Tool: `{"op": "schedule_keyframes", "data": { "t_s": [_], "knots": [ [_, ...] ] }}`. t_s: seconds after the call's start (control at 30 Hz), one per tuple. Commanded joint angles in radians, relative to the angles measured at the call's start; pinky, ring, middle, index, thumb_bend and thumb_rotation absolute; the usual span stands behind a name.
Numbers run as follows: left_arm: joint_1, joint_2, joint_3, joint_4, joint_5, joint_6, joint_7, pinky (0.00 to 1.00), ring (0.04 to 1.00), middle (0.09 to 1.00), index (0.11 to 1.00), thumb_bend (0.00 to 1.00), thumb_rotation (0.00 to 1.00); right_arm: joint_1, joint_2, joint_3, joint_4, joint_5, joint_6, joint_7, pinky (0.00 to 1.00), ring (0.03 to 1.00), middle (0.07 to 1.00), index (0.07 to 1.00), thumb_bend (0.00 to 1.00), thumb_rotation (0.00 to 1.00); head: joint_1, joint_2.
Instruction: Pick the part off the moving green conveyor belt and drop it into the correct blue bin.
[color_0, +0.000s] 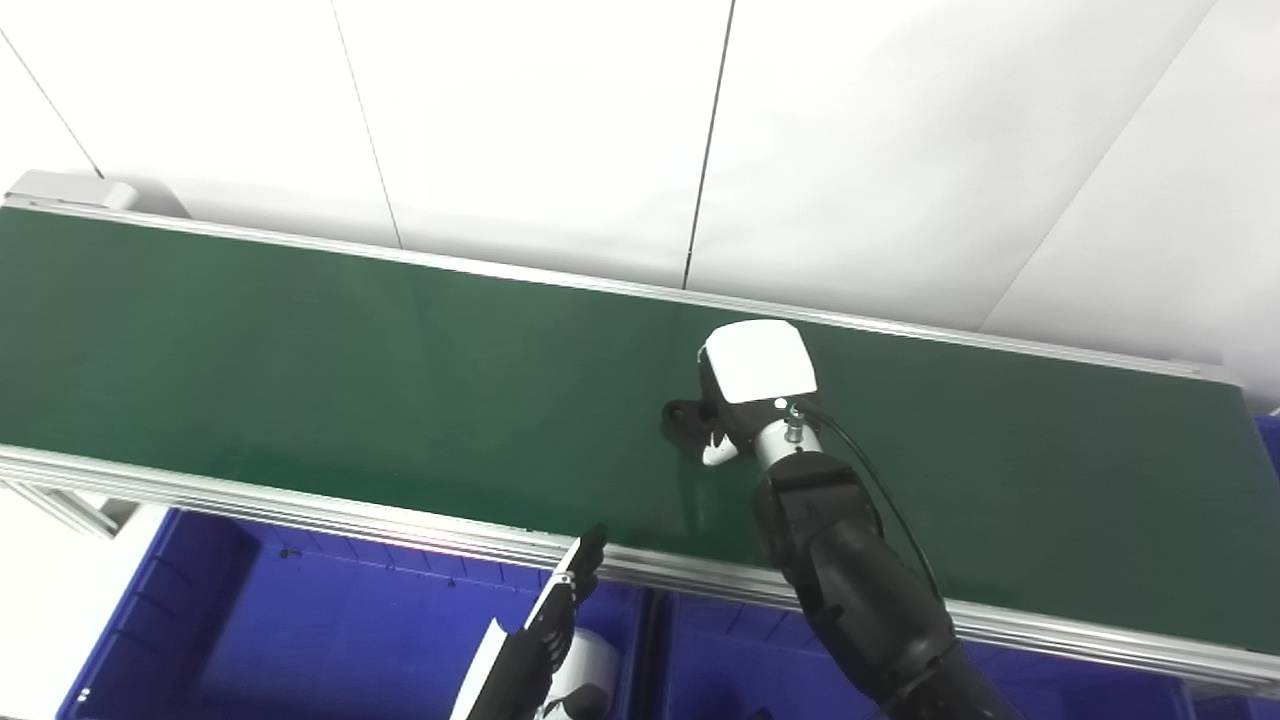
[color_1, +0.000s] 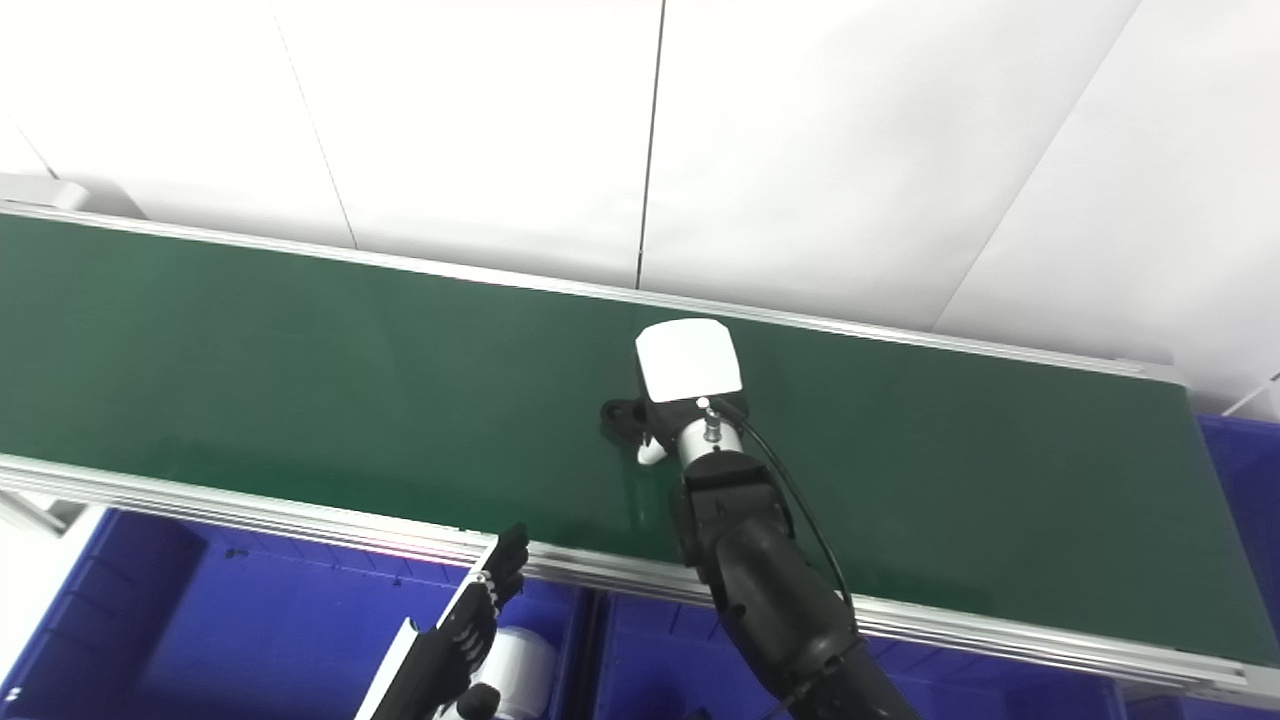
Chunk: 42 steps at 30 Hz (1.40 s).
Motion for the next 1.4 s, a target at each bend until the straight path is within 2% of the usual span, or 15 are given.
{"op": "schedule_keyframes", "data": {
  "t_s": [0.0,0.1,0.3,0.63,0.67,0.87,0.97,1.07,1.1,1.17,1.23,1.37],
  "knots": [
    [0.009,0.004,-0.005,-0.034,0.002,-0.008,-0.008,1.0,1.0,1.0,1.0,0.83,0.84,0.049,-0.026,-0.009,0.041,0.006,0.022,0.022,0.07,0.149,0.469,0.481,0.53,0.0,0.0,0.002],
    [0.01,0.004,-0.006,-0.039,-0.001,-0.004,-0.009,1.0,1.0,1.0,1.0,0.84,0.84,0.066,-0.036,-0.006,0.018,0.019,-0.004,-0.005,0.07,0.14,0.469,0.48,0.53,0.0,0.001,0.007],
    [0.012,0.004,-0.004,-0.051,-0.004,0.003,-0.01,1.0,1.0,1.0,1.0,0.81,0.83,0.081,-0.037,-0.012,-0.08,0.022,0.002,0.028,0.08,0.154,0.469,0.481,0.53,0.0,-0.011,0.019],
    [0.006,0.014,0.006,-0.068,-0.012,0.011,-0.012,1.0,1.0,1.0,1.0,0.81,0.84,0.137,-0.044,-0.075,-0.339,0.067,-0.026,0.03,0.14,0.196,0.469,0.478,0.52,0.01,-0.048,0.05],
    [0.006,0.018,0.009,-0.076,-0.017,0.02,-0.014,1.0,1.0,1.0,1.0,0.8,0.84,0.139,-0.041,-0.078,-0.367,0.059,-0.023,0.045,0.14,0.199,0.469,0.479,0.52,0.01,-0.074,0.073],
    [0.005,0.044,0.035,-0.096,-0.035,0.025,-0.013,1.0,1.0,1.0,1.0,0.77,0.84,0.155,0.006,-0.102,-0.524,0.004,-0.007,0.191,0.14,0.213,0.47,0.485,0.52,0.01,-0.138,0.098],
    [0.009,0.054,0.05,-0.119,-0.03,0.038,-0.015,1.0,1.0,1.0,1.0,0.8,0.9,0.176,0.036,-0.115,-0.608,-0.044,-0.014,0.268,0.12,0.184,0.469,0.486,0.52,0.01,-0.158,0.113],
    [0.009,0.067,0.056,-0.133,-0.049,0.044,-0.024,1.0,1.0,1.0,1.0,0.77,0.91,0.197,0.056,-0.129,-0.676,-0.077,-0.038,0.328,0.12,0.186,0.47,0.487,0.52,0.01,-0.187,0.138],
    [0.008,0.072,0.057,-0.141,-0.061,0.051,-0.027,1.0,1.0,1.0,1.0,0.76,0.9,0.203,0.06,-0.133,-0.7,-0.089,-0.049,0.351,0.13,0.197,0.47,0.489,0.52,0.01,-0.207,0.158],
    [0.005,0.079,0.058,-0.155,-0.081,0.067,-0.034,1.0,1.0,1.0,1.0,0.76,0.9,0.218,0.067,-0.141,-0.742,-0.114,-0.074,0.392,0.14,0.209,0.47,0.49,0.52,0.01,-0.221,0.177],
    [0.001,0.085,0.063,-0.174,-0.092,0.085,-0.04,1.0,1.0,1.0,1.0,0.76,0.9,0.232,0.075,-0.149,-0.778,-0.135,-0.102,0.434,0.16,0.232,0.471,0.489,0.52,0.01,-0.262,0.214],
    [-0.01,0.093,0.086,-0.21,-0.097,0.13,-0.04,1.0,1.0,1.0,1.0,0.79,0.91,0.269,0.115,-0.163,-0.846,-0.194,-0.145,0.551,0.15,0.211,0.47,0.49,0.52,0.0,-0.321,0.25]
  ]
}}
